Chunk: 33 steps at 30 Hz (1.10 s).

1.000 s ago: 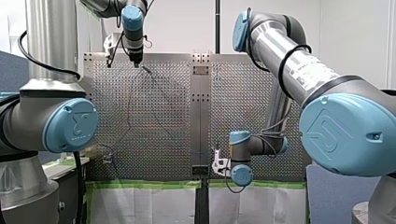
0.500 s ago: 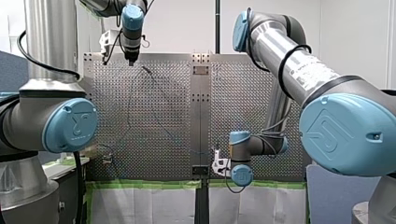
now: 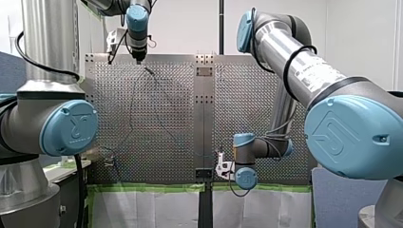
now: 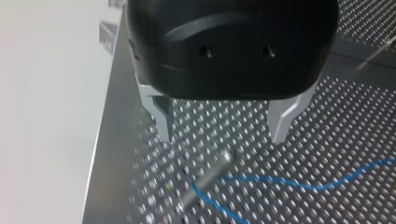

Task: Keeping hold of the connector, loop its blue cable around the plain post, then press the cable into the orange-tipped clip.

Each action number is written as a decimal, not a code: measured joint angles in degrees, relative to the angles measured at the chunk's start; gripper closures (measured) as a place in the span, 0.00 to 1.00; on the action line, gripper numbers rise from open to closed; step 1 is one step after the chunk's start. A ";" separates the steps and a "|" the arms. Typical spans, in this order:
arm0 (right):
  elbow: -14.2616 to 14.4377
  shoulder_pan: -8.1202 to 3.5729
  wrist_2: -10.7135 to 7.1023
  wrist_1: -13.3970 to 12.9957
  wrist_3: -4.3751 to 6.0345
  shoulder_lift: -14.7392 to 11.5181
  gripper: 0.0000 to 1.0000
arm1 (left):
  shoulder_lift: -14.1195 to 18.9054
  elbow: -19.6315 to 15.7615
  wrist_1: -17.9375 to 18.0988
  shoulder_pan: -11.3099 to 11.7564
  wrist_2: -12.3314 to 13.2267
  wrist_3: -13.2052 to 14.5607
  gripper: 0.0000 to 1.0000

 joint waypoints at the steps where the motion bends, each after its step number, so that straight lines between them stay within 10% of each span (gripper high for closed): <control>1: 0.00 0.03 0.01 0.00 0.00 0.00 1.00 | -0.09 0.01 0.61 -0.24 0.56 0.61 0.00; 12: 0.01 0.10 -0.44 -0.72 1.14 0.03 1.00 | -2.57 1.15 5.37 -3.27 1.80 6.85 0.00; 33: -0.01 0.66 -0.89 -0.74 1.41 0.02 1.00 | -10.03 1.95 8.36 -8.63 -5.02 18.48 0.00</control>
